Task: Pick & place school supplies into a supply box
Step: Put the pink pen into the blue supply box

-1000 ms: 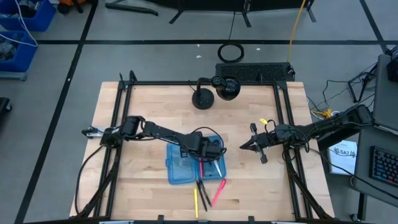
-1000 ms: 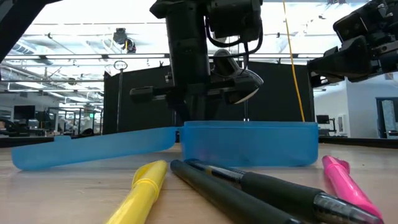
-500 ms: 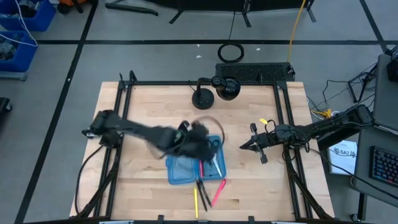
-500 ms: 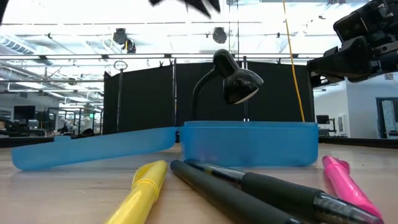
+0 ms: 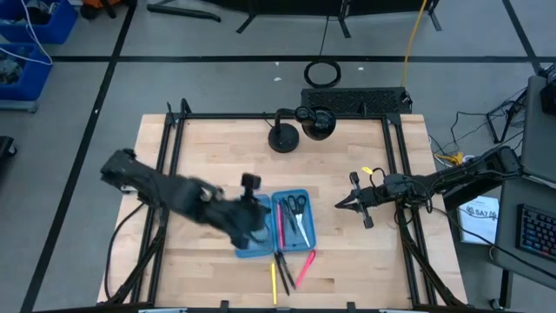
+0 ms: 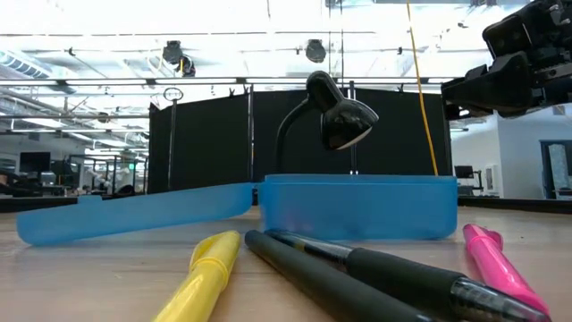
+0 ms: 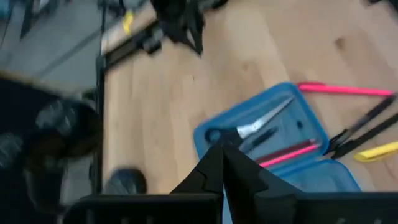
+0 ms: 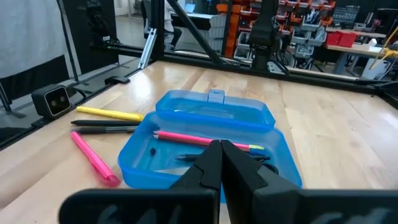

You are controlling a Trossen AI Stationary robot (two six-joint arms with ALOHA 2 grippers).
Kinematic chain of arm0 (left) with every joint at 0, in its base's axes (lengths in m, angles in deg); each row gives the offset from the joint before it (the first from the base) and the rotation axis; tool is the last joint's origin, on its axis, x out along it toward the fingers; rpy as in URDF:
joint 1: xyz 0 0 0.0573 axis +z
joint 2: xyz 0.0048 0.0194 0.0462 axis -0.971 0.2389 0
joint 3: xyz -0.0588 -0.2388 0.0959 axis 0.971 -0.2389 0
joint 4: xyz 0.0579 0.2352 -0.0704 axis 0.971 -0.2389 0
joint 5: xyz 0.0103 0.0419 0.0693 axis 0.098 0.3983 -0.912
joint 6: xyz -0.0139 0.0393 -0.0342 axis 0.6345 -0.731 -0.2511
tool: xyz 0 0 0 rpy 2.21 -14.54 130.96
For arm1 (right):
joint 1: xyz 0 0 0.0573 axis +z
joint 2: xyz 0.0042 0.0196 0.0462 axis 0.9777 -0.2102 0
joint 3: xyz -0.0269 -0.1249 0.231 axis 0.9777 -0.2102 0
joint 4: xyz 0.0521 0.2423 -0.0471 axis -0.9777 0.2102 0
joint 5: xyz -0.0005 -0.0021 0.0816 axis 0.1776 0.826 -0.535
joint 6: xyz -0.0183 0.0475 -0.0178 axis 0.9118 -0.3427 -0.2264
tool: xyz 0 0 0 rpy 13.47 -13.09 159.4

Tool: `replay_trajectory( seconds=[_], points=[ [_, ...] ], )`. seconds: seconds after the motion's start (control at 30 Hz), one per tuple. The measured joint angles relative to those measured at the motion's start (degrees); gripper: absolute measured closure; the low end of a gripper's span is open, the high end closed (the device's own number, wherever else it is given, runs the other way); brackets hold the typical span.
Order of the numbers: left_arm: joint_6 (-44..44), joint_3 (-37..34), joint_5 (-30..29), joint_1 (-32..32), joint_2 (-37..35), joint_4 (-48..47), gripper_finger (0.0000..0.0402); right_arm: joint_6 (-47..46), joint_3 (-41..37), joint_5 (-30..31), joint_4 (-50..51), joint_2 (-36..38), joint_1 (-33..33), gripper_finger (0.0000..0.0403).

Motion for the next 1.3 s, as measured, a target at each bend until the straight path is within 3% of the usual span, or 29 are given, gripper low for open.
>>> replay_trajectory(
  seconds=[0.2, 0.3, 0.37, 0.5, 0.63, 0.8, 0.97, 1.03, 1.2, 1.3],
  points=[
    [-12.0, -6.84, 15.92, 7.89, -15.38, 9.39, 0.0397, -1.48, 0.0, 0.01, 2.73, -0.13, 0.0, 0.0403],
    [-13.37, -14.67, 23.56, 12.4, -24.03, 16.28, 0.0398, -2.01, 0.0, 0.03, 3.07, -0.13, 0.01, 0.0403],
    [-12.81, -21.59, 25.68, 14.83, -29.65, 22.65, 0.0396, -3.76, 0.0, 0.03, 3.04, -0.13, 0.02, 0.0403],
    [-9.59, -39.13, 25.82, 17.64, -39.85, 37.07, 0.0399, -6.21, 0.0, 0.09, 3.04, -0.13, 0.0, 0.0403],
    [-0.54, -57.26, 25.59, 18.02, -46.07, 55.56, 0.0394, -9.14, 0.0, 0.07, 1.65, -0.13, 0.02, 0.0403],
    [4.81, -80.71, 24.43, 15.18, -47.28, 82.6, 0.0397, -10.45, 0.0, 0.01, 0.7, -0.13, 0.05, 0.0403],
    [4.86, -98.89, 17.84, 13.52, -46.67, 107.44, 0.0398, -8.94, 0.5, 0.2, -0.09, -0.11, 1.29, 0.0403],
    [5.18, -103.55, 16.23, 13.58, -46.63, 113.48, 0.0397, -10.13, 1.76, 1.82, 1.84, -0.16, 1.9, 0.0403],
    [4.76, -101.77, 12.81, 14.01, -46.7, 109.32, 0.0376, -11.87, 14.87, 7.82, 23.37, -3.15, 2.29, 0.0403],
    [2.88, -101.81, 12.63, 14.28, -46.68, 110.09, 0.0368, -11.74, 23.92, 7.51, 36.7, -8.57, 2.31, 0.0403]
  ],
)
